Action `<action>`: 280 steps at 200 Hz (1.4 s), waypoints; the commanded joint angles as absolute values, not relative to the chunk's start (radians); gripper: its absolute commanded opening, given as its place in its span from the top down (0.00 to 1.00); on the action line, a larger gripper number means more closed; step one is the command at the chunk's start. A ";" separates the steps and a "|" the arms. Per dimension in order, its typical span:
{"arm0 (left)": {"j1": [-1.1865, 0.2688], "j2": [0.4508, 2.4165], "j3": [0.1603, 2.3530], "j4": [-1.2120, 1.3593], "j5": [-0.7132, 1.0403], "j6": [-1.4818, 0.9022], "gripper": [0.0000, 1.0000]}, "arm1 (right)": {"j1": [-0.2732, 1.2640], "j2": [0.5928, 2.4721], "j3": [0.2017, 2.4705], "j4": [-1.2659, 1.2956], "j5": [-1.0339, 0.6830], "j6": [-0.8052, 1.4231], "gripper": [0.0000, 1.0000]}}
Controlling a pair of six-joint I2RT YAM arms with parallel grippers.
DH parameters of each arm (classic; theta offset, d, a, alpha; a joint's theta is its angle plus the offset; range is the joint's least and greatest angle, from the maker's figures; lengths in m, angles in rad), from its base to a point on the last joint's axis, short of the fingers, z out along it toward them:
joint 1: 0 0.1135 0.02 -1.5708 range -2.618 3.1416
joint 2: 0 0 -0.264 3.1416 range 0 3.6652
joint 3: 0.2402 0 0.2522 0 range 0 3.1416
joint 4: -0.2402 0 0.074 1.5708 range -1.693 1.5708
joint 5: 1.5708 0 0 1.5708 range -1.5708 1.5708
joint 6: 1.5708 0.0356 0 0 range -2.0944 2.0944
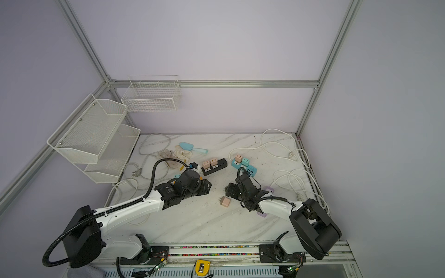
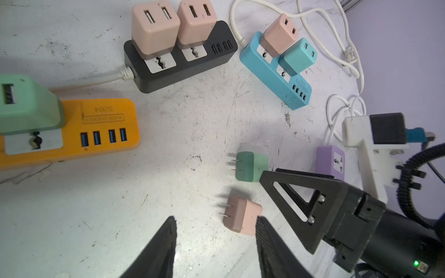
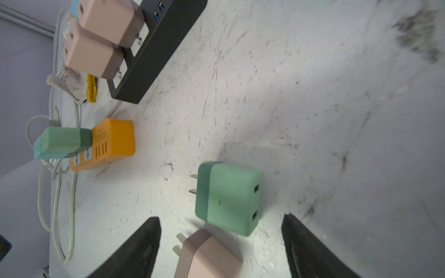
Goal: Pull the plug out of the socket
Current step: 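Lower the green adapter beside the pink adapter and open the right gripper, then move the right gripper over the teal adapter and close on it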
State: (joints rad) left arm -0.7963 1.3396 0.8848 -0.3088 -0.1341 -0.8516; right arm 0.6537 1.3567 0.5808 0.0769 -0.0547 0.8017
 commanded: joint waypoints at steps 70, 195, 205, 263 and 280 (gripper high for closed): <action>-0.744 1.321 0.931 -0.235 -0.066 -0.756 0.44 | 0.430 1.306 0.812 -0.206 0.078 0.548 0.03; -0.693 1.405 0.947 -0.117 -0.013 -0.784 0.40 | 0.216 1.675 1.016 0.010 -0.215 0.357 0.03; -0.688 1.405 0.950 -0.116 -0.010 -0.783 0.40 | 0.213 1.691 1.019 0.024 -0.225 0.352 0.03; -0.666 1.404 0.954 -0.117 0.009 -0.785 0.39 | 0.208 1.790 1.051 0.064 -0.274 0.336 0.03; -0.663 1.436 0.954 -0.117 0.015 -0.787 0.39 | 0.208 1.798 1.051 0.053 -0.244 0.342 0.03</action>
